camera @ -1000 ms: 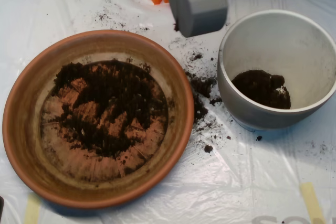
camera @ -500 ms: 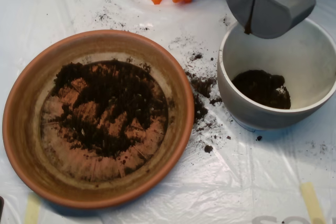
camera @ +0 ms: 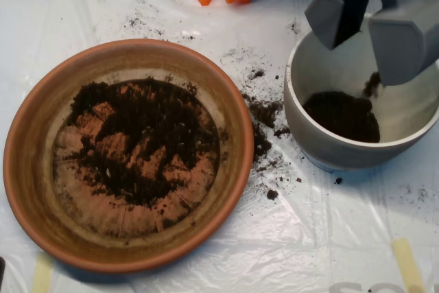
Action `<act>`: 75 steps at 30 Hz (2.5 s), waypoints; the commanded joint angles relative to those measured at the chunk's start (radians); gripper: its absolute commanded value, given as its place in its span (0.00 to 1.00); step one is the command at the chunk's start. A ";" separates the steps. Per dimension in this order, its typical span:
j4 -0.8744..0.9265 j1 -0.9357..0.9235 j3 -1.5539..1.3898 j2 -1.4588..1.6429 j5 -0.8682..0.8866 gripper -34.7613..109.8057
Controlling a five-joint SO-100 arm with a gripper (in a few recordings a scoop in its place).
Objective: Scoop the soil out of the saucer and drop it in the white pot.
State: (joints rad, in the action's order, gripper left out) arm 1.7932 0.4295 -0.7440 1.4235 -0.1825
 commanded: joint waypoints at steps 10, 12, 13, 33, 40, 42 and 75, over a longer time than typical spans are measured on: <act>0.011 0.041 -0.069 0.126 -0.026 0.49; 0.011 0.043 -0.101 0.149 -0.028 0.49; 0.011 0.043 -0.112 0.160 -0.028 0.49; 0.011 -0.337 -0.103 0.348 0.066 0.51; -0.144 -0.537 -0.449 0.477 0.058 0.52; -0.219 -0.569 -0.611 0.528 0.051 0.53; -0.710 -0.824 -1.078 0.017 0.103 0.65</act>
State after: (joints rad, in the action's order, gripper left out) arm 1.0431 -0.3927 -1.9420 1.4757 -0.0752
